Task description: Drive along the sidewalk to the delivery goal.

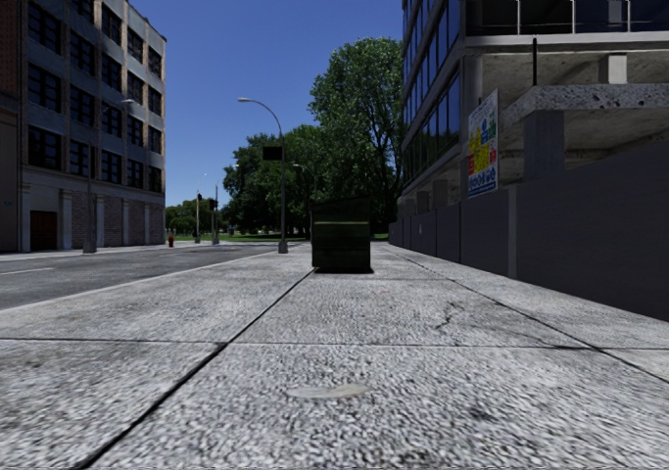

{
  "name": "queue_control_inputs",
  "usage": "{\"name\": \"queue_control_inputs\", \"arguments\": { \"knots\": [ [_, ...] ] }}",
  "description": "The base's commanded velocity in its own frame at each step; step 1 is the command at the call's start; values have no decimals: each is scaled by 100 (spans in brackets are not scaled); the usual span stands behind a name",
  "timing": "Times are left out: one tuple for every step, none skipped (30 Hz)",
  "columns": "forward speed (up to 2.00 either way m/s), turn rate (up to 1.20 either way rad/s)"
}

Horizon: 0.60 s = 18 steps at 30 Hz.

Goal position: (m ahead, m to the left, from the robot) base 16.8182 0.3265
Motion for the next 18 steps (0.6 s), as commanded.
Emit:
{"name": "queue_control_inputs", "arguments": {
  "knots": [
    [140,0],
    [140,0],
    [140,0],
    [140,0],
    [140,0],
    [140,6],
    [140,6],
    [143,12],
    [147,16],
    [200,19],
    [200,23],
    [200,23],
    [200,28],
    [200,35],
    [200,43],
    [200,47],
    [200,48],
    [200,48]
  ]
}}
